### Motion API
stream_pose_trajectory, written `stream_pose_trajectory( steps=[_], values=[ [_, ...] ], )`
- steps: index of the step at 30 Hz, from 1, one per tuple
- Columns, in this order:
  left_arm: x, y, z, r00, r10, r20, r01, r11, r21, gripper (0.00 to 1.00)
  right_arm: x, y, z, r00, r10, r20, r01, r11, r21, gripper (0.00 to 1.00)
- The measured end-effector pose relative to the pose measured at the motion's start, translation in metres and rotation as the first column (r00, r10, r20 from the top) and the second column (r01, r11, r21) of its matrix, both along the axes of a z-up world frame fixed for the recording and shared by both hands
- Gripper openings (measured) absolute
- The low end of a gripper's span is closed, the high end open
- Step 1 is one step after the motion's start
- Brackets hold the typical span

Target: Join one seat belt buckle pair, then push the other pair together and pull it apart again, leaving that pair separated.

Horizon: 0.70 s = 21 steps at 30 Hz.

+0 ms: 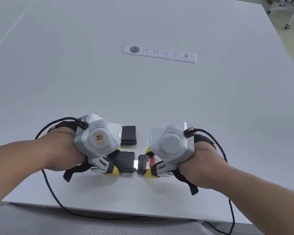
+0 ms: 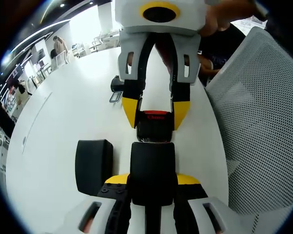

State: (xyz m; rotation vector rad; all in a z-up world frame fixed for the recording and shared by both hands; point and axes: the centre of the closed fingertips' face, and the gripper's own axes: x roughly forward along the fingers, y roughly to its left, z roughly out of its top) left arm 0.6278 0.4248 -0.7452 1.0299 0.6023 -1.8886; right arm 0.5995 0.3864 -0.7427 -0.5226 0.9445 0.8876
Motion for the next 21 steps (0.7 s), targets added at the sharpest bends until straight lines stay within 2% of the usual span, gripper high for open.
stream_pose_trajectory(
  steps=[5, 12, 15, 16, 21],
  values=[
    [0.0004, -0.0010, -0.0006, 1.000, -0.009, 0.011, 0.009, 1.000, 0.017, 0.33, -0.0001, -0.0001, 0.0002, 1.000, -0.001, -0.003, 0.001, 1.000, -0.002, 0.28],
    [0.0017, 0.0000, -0.0008, 1.000, 0.000, 0.003, 0.000, 1.000, 0.005, 0.33, -0.0004, -0.0005, 0.0018, 1.000, 0.004, 0.001, -0.004, 1.000, -0.002, 0.28],
    [0.0011, 0.0009, -0.0012, 1.000, -0.018, 0.012, 0.017, 1.000, 0.019, 0.32, -0.0020, -0.0013, 0.0029, 1.000, 0.025, 0.005, -0.025, 0.999, -0.033, 0.28],
    [0.0012, 0.0010, -0.0012, 1.000, -0.017, 0.012, 0.017, 1.000, 0.019, 0.32, -0.0023, -0.0015, 0.0033, 0.999, 0.032, 0.010, -0.032, 0.998, -0.045, 0.28],
    [0.0016, 0.0019, -0.0006, 1.000, -0.001, -0.002, 0.001, 1.000, 0.004, 0.32, -0.0020, -0.0036, 0.0036, 1.000, 0.017, 0.001, -0.017, 0.999, -0.030, 0.28]
  ],
)
